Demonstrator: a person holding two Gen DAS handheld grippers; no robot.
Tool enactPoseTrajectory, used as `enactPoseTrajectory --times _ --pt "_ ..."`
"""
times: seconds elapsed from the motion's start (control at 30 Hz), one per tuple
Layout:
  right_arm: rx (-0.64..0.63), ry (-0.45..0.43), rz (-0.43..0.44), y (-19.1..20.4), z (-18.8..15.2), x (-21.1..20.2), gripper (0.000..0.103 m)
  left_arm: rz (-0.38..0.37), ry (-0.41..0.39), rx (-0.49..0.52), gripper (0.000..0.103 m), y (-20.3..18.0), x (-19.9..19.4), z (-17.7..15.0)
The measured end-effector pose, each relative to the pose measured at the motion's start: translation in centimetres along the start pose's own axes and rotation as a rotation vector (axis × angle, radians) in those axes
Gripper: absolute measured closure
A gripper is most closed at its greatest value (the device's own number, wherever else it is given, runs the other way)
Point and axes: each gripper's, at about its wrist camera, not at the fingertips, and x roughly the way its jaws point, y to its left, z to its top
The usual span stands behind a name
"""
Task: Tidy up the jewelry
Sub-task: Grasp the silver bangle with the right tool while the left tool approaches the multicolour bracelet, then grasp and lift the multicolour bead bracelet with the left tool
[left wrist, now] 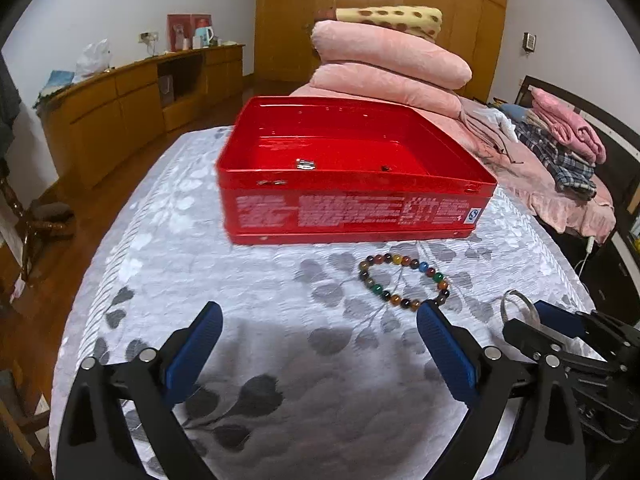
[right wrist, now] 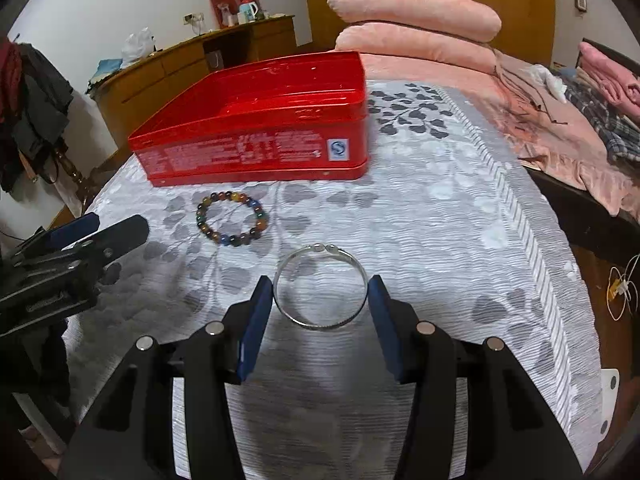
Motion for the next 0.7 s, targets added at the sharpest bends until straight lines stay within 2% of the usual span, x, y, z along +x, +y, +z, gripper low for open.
enactPoseTrajectory --times 0.13,0.4,0.53,0.63,0.7 --pt "0.007 -0.007 0.003 -0.7 0.2 0.0 0.055 -0.002 0.022 0.024 0.012 -1.2 1.5 0.8" --pt "0.023 -0.023 0.020 -1.6 0.5 0.0 0.055 0.004 0.119 0.036 0.031 -2.1 5.0 2.0" --pt "0.027 -0.025 0.023 -1.8 0.7 0.2 0.055 0.011 0.136 0.030 0.034 -2.0 5.7 1.9" --pt "0.025 -0.022 0.027 -1.5 0.8 0.4 0.055 0.027 0.130 0.014 0.047 -1.6 5.5 1.8" --pt "0.020 -0.021 0.031 -1.2 0.8 0.4 0.055 0.038 0.124 -0.001 0.066 -1.1 5.4 1.8"
